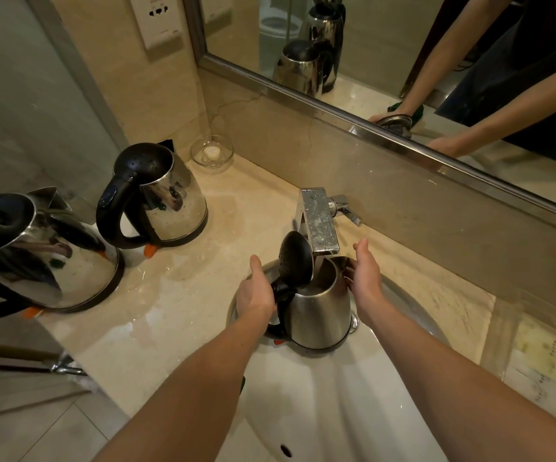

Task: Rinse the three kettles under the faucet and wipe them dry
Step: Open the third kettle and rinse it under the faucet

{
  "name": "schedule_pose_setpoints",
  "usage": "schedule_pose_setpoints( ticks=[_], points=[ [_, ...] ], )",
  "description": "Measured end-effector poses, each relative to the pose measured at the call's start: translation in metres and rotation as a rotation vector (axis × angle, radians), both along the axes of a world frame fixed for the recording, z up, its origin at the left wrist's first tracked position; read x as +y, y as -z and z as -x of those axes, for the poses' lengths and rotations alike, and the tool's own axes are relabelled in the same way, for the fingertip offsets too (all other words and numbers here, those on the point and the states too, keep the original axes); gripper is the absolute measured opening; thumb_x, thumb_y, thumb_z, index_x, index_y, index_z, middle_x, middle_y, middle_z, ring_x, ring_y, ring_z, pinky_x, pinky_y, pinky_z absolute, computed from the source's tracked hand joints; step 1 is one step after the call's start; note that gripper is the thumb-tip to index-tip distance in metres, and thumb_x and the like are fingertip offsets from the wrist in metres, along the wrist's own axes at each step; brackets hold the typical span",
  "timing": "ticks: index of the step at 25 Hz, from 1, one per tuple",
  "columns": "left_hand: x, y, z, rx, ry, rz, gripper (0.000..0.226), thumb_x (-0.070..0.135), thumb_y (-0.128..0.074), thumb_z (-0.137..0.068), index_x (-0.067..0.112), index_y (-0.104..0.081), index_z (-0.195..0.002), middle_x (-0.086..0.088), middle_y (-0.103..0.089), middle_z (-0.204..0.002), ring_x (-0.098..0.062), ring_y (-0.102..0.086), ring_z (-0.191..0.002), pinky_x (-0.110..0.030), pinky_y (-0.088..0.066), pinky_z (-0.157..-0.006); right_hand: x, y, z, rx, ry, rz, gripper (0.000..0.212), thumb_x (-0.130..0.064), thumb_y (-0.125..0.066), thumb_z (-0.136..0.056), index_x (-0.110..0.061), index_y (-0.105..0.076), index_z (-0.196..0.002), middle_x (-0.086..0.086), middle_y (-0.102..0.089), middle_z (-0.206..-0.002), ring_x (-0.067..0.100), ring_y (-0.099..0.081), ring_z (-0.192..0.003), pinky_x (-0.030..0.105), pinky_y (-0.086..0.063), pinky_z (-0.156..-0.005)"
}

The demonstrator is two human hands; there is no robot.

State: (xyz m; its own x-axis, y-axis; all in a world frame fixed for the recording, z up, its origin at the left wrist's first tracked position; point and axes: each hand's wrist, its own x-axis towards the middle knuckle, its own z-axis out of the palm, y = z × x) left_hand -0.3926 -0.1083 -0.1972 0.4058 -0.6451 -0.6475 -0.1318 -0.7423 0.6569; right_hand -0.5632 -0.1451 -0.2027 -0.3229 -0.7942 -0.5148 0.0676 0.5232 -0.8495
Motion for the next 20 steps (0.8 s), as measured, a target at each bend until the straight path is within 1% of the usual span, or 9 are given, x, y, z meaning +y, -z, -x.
schedule_pose_setpoints(
  ticks=[2, 4, 6, 8, 10, 12, 14, 18, 20],
  points=[
    [0.0, 0.002, -0.001, -0.008, 0.01, 0.002, 0.074, 0.068, -0.007, -0.095, 0.014, -0.055, -0.08, -0.006, -0.05, -0.064, -0.02, -0.053, -0.068, -0.036, -0.043, -0.079, 0.002, 0.002, -0.001, -0.006, 0.013, -0.017, 0.096, -0.087, -0.027, -0.067, -0.032, -0.043, -0.145, -0.001, -0.046, -0.148, 0.022, -0.043, -0.136, 0.05, -0.03, -0.115],
    [-0.001, 0.004, -0.001, -0.002, 0.004, 0.003, 0.076, 0.069, -0.008, -0.095, 0.013, -0.056, -0.079, -0.006, -0.051, -0.063, -0.021, -0.053, -0.067, -0.035, -0.042, -0.076, 0.002, 0.004, 0.0, -0.005, 0.02, -0.026, 0.091, -0.083, -0.027, -0.071, -0.032, -0.041, -0.146, 0.0, -0.045, -0.149, 0.022, -0.041, -0.137, 0.05, -0.029, -0.116],
    [0.0, 0.008, -0.002, 0.0, -0.009, 0.001, 0.076, 0.07, -0.009, -0.094, 0.013, -0.056, -0.078, -0.006, -0.051, -0.064, -0.021, -0.053, -0.067, -0.036, -0.043, -0.076, 0.002, 0.006, -0.001, -0.002, 0.02, -0.033, 0.094, -0.085, -0.027, -0.069, -0.033, -0.042, -0.145, 0.0, -0.047, -0.148, 0.023, -0.042, -0.136, 0.05, -0.029, -0.115],
    [0.0, 0.012, -0.001, 0.018, -0.02, -0.002, 0.075, 0.071, -0.01, -0.093, 0.014, -0.055, -0.079, -0.006, -0.051, -0.065, -0.022, -0.054, -0.069, -0.039, -0.046, -0.081, 0.003, 0.007, -0.001, -0.007, 0.027, -0.029, 0.101, -0.089, -0.027, -0.061, -0.033, -0.043, -0.144, 0.0, -0.05, -0.145, 0.023, -0.045, -0.133, 0.05, -0.031, -0.114],
    [-0.001, 0.014, -0.001, 0.025, -0.021, -0.002, 0.076, 0.073, -0.01, -0.092, 0.014, -0.057, -0.083, -0.006, -0.052, -0.066, -0.023, -0.055, -0.072, -0.042, -0.048, -0.086, 0.003, 0.009, -0.002, -0.013, 0.029, -0.028, 0.101, -0.089, -0.027, -0.062, -0.033, -0.043, -0.144, 0.0, -0.051, -0.144, 0.022, -0.046, -0.132, 0.05, -0.032, -0.114],
    [-0.001, 0.015, -0.002, 0.025, -0.018, -0.005, 0.079, 0.073, -0.009, -0.092, 0.012, -0.059, -0.086, -0.007, -0.053, -0.066, -0.023, -0.056, -0.07, -0.039, -0.047, -0.078, 0.004, 0.011, -0.003, -0.024, 0.034, -0.029, 0.094, -0.085, -0.028, -0.068, -0.031, -0.043, -0.144, 0.0, -0.052, -0.143, 0.023, -0.047, -0.131, 0.05, -0.032, -0.114],
    [-0.001, 0.015, -0.003, 0.018, -0.019, -0.015, 0.08, 0.072, -0.01, -0.093, 0.01, -0.061, -0.09, -0.007, -0.053, -0.065, -0.022, -0.055, -0.067, -0.035, -0.043, -0.071, 0.005, 0.014, -0.004, -0.046, 0.049, -0.026, 0.092, -0.082, -0.03, -0.07, -0.029, -0.043, -0.144, 0.001, -0.052, -0.142, 0.022, -0.048, -0.13, 0.049, -0.033, -0.113],
    [-0.002, 0.014, -0.002, 0.032, -0.018, -0.012, 0.077, 0.07, -0.011, -0.094, 0.01, -0.059, -0.095, -0.007, -0.052, -0.067, -0.022, -0.054, -0.069, -0.037, -0.043, -0.075, 0.006, 0.018, -0.005, -0.048, 0.061, -0.022, 0.102, -0.088, -0.031, -0.062, -0.03, -0.043, -0.144, 0.0, -0.053, -0.142, 0.021, -0.048, -0.131, 0.049, -0.034, -0.113],
    [-0.003, 0.014, -0.001, 0.027, -0.014, -0.012, 0.078, 0.069, -0.01, -0.094, 0.009, -0.06, -0.096, -0.007, -0.052, -0.066, -0.021, -0.054, -0.068, -0.035, -0.042, -0.072, 0.004, 0.019, -0.005, -0.04, 0.062, -0.028, 0.102, -0.088, -0.031, -0.061, -0.03, -0.044, -0.144, 0.0, -0.053, -0.142, 0.021, -0.048, -0.131, 0.049, -0.034, -0.113]
  ],
)
